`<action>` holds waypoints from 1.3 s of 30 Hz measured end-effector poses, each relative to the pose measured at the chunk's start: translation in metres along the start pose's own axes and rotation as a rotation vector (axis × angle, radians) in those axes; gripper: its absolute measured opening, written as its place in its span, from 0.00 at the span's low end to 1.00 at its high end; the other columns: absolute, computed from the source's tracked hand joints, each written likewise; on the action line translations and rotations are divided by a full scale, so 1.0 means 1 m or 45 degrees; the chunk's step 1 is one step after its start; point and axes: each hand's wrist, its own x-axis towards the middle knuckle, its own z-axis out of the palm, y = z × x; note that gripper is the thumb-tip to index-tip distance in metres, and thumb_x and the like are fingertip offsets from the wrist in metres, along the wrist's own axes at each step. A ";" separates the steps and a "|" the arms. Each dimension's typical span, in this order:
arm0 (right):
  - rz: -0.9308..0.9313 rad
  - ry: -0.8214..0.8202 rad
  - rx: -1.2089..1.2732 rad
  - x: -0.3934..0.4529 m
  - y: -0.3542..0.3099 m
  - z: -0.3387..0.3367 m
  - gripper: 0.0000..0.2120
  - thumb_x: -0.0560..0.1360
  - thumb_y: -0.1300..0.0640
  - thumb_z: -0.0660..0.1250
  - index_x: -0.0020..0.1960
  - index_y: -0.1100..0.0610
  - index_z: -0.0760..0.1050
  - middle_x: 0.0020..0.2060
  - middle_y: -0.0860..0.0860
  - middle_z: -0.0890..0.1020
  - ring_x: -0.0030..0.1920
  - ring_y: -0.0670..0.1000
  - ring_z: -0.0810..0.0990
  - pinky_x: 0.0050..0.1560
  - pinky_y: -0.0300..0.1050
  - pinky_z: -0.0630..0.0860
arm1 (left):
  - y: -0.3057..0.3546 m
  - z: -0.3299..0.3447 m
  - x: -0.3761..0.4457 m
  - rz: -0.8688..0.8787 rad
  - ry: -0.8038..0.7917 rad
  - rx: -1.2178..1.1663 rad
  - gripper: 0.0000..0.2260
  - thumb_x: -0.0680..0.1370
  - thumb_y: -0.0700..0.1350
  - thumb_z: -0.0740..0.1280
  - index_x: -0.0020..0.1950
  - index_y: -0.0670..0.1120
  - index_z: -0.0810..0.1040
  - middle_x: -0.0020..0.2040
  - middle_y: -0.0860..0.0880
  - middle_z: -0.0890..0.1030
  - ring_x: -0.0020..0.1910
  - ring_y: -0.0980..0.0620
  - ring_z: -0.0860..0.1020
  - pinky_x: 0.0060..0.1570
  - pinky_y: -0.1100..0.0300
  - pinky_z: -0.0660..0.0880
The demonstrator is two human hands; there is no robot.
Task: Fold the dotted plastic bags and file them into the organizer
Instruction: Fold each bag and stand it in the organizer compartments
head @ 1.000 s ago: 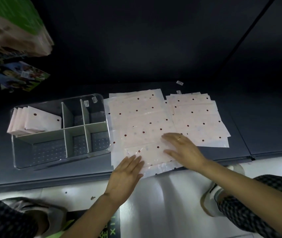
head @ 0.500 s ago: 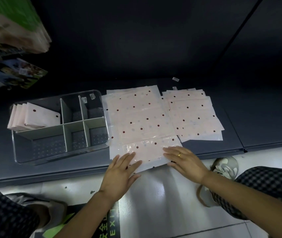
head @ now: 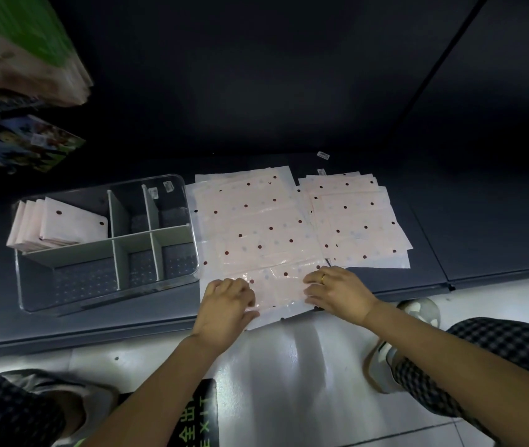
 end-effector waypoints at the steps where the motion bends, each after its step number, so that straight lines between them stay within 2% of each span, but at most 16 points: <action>1: -0.002 0.001 -0.010 0.001 -0.001 0.001 0.08 0.61 0.56 0.80 0.32 0.54 0.81 0.39 0.50 0.84 0.34 0.51 0.81 0.33 0.37 0.77 | 0.000 0.000 -0.001 0.010 -0.019 -0.001 0.08 0.76 0.50 0.68 0.49 0.46 0.80 0.54 0.51 0.77 0.55 0.48 0.74 0.58 0.57 0.65; 7: 0.068 0.016 -0.025 0.002 -0.009 0.001 0.06 0.65 0.62 0.75 0.33 0.58 0.79 0.37 0.50 0.82 0.34 0.51 0.79 0.28 0.40 0.76 | 0.002 0.003 -0.003 -0.078 0.024 -0.218 0.10 0.76 0.50 0.68 0.53 0.46 0.79 0.55 0.52 0.76 0.57 0.50 0.72 0.56 0.60 0.67; 9: 0.166 -0.107 0.042 0.003 -0.010 -0.002 0.03 0.73 0.60 0.69 0.42 0.60 0.79 0.41 0.51 0.81 0.41 0.51 0.79 0.35 0.44 0.77 | 0.000 0.002 -0.004 -0.093 -0.005 -0.237 0.15 0.74 0.52 0.70 0.58 0.48 0.78 0.60 0.53 0.74 0.61 0.52 0.70 0.60 0.61 0.65; 10: 0.258 -0.205 0.146 0.003 -0.008 -0.006 0.05 0.77 0.58 0.64 0.48 0.60 0.77 0.46 0.51 0.80 0.47 0.51 0.79 0.42 0.47 0.77 | -0.001 0.001 -0.003 -0.095 -0.007 -0.248 0.16 0.73 0.53 0.70 0.59 0.49 0.77 0.63 0.54 0.73 0.63 0.53 0.68 0.62 0.61 0.63; 12: 0.354 -0.351 0.342 0.005 -0.002 -0.015 0.07 0.81 0.54 0.56 0.53 0.55 0.71 0.54 0.49 0.78 0.55 0.50 0.75 0.52 0.47 0.74 | -0.005 -0.003 -0.002 -0.116 0.035 -0.327 0.15 0.72 0.51 0.72 0.56 0.49 0.78 0.64 0.54 0.74 0.64 0.54 0.69 0.63 0.60 0.65; 14: 0.439 -0.448 0.560 0.015 0.003 -0.028 0.04 0.82 0.54 0.54 0.48 0.51 0.65 0.51 0.48 0.78 0.51 0.49 0.74 0.52 0.45 0.72 | -0.008 -0.011 -0.002 -0.262 0.061 -0.525 0.10 0.72 0.49 0.73 0.51 0.51 0.77 0.57 0.57 0.78 0.58 0.56 0.74 0.56 0.61 0.70; 16: 0.535 -0.442 0.786 0.028 0.010 -0.037 0.06 0.81 0.59 0.56 0.45 0.51 0.64 0.41 0.45 0.76 0.41 0.43 0.72 0.45 0.37 0.68 | -0.012 -0.017 -0.003 -0.421 0.065 -0.688 0.08 0.73 0.47 0.72 0.46 0.54 0.74 0.45 0.60 0.80 0.47 0.56 0.77 0.45 0.62 0.72; 18: 0.623 -0.405 0.947 0.042 0.017 -0.043 0.09 0.80 0.61 0.57 0.43 0.50 0.67 0.34 0.40 0.74 0.35 0.38 0.70 0.38 0.31 0.66 | -0.014 -0.021 0.000 -0.475 0.117 -0.725 0.08 0.74 0.47 0.71 0.48 0.54 0.73 0.42 0.59 0.79 0.41 0.52 0.76 0.40 0.61 0.71; 20: 0.696 -0.355 0.985 0.055 0.023 -0.041 0.08 0.80 0.59 0.58 0.43 0.50 0.70 0.36 0.41 0.76 0.38 0.40 0.71 0.37 0.31 0.66 | -0.011 -0.024 0.002 -0.489 0.203 -0.747 0.12 0.76 0.46 0.69 0.58 0.53 0.73 0.53 0.57 0.78 0.48 0.54 0.75 0.45 0.60 0.71; 22: 0.740 -0.325 0.910 0.068 0.030 -0.033 0.06 0.79 0.58 0.59 0.46 0.52 0.73 0.41 0.45 0.77 0.46 0.45 0.71 0.43 0.33 0.67 | -0.005 -0.024 0.004 -0.432 0.384 -0.657 0.20 0.77 0.45 0.68 0.67 0.50 0.69 0.64 0.56 0.72 0.61 0.59 0.69 0.58 0.64 0.67; 25: 0.764 -0.362 0.806 0.085 0.036 -0.020 0.06 0.79 0.58 0.60 0.50 0.56 0.75 0.44 0.47 0.78 0.52 0.48 0.68 0.48 0.39 0.66 | 0.003 -0.020 0.005 -0.224 0.527 -0.375 0.21 0.77 0.44 0.68 0.69 0.46 0.69 0.71 0.49 0.67 0.71 0.52 0.62 0.69 0.55 0.61; 27: 0.763 -0.396 0.733 0.092 0.037 -0.011 0.07 0.79 0.59 0.59 0.51 0.57 0.76 0.45 0.47 0.78 0.55 0.50 0.67 0.50 0.39 0.65 | 0.007 -0.014 0.006 -0.073 0.421 -0.220 0.20 0.77 0.46 0.67 0.69 0.46 0.70 0.73 0.47 0.66 0.74 0.48 0.61 0.72 0.50 0.57; 29: 0.776 -0.418 0.666 0.096 0.038 -0.005 0.08 0.79 0.60 0.58 0.51 0.58 0.76 0.45 0.47 0.77 0.57 0.52 0.67 0.52 0.40 0.66 | 0.008 -0.006 0.007 -0.004 0.195 -0.071 0.24 0.79 0.50 0.63 0.73 0.46 0.64 0.76 0.46 0.59 0.76 0.47 0.54 0.74 0.50 0.49; 33: 0.811 -0.447 0.495 0.099 0.035 0.002 0.09 0.79 0.58 0.59 0.52 0.58 0.77 0.52 0.54 0.78 0.60 0.56 0.68 0.59 0.49 0.70 | -0.004 0.013 0.008 -0.035 -0.199 0.227 0.31 0.79 0.64 0.45 0.76 0.52 0.37 0.76 0.48 0.33 0.74 0.46 0.32 0.74 0.52 0.34; 36: 0.763 -0.187 0.252 0.093 0.018 0.007 0.11 0.79 0.56 0.60 0.58 0.58 0.75 0.56 0.54 0.75 0.60 0.57 0.70 0.60 0.49 0.67 | -0.010 0.020 0.010 -0.003 -0.323 0.310 0.31 0.76 0.68 0.39 0.73 0.58 0.30 0.74 0.46 0.29 0.70 0.45 0.26 0.72 0.51 0.32; 39: 0.539 0.094 0.400 0.090 -0.021 0.016 0.13 0.79 0.61 0.60 0.62 0.62 0.75 0.62 0.58 0.76 0.64 0.58 0.72 0.68 0.49 0.64 | -0.010 0.022 0.011 0.017 -0.350 0.351 0.30 0.75 0.69 0.38 0.72 0.62 0.30 0.72 0.43 0.27 0.68 0.43 0.23 0.71 0.50 0.30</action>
